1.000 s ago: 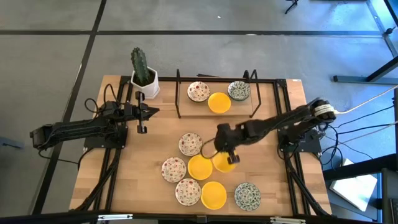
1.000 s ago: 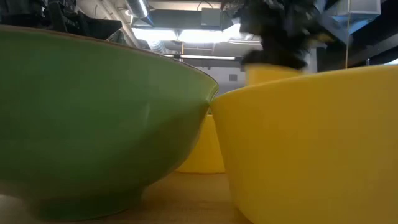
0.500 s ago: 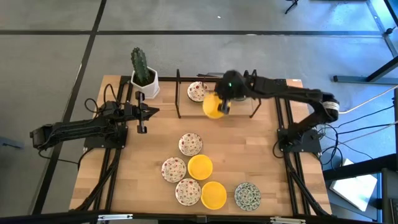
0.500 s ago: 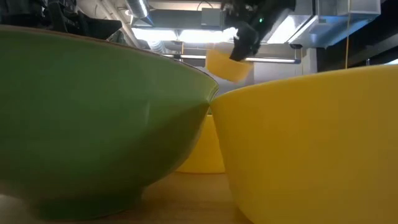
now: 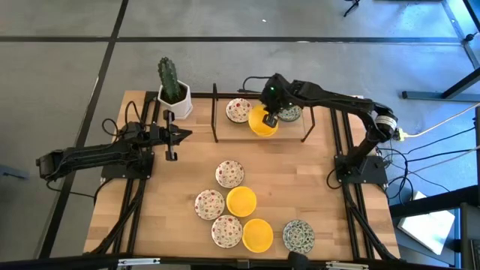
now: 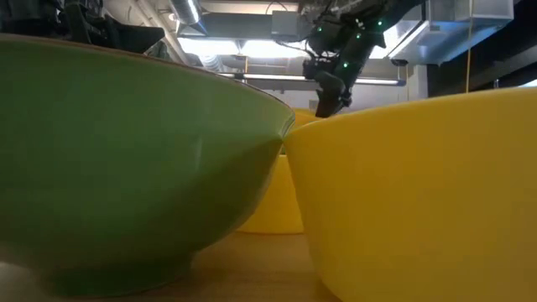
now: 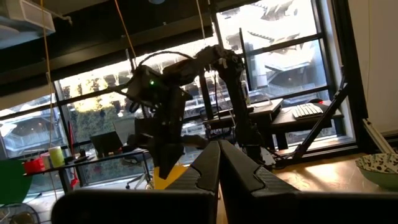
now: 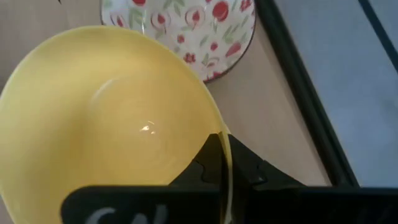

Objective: Pick & Place Mini bowls
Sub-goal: Stack the yellow bowl on top of the yellow bowl on the shelf

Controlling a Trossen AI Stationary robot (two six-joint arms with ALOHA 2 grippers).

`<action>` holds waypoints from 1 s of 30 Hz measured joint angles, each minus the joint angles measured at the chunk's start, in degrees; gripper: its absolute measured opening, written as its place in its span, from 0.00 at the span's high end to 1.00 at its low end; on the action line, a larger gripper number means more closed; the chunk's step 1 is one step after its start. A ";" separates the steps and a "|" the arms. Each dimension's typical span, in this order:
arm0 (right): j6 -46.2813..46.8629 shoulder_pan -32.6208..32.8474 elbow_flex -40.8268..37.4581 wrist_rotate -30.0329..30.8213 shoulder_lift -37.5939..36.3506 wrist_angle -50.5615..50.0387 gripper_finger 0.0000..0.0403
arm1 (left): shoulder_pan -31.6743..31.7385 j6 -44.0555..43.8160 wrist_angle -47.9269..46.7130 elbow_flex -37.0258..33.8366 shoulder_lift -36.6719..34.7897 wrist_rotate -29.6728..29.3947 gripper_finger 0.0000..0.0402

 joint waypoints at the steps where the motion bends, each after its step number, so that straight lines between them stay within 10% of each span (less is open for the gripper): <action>1: -0.20 -0.02 0.00 0.25 0.36 -0.26 0.99 | 0.00 0.03 0.00 -0.01 -0.01 0.00 0.99; 30: -0.17 -2.92 0.00 0.88 1.87 -2.86 0.99 | 0.02 0.07 0.00 -0.01 0.00 -0.03 0.99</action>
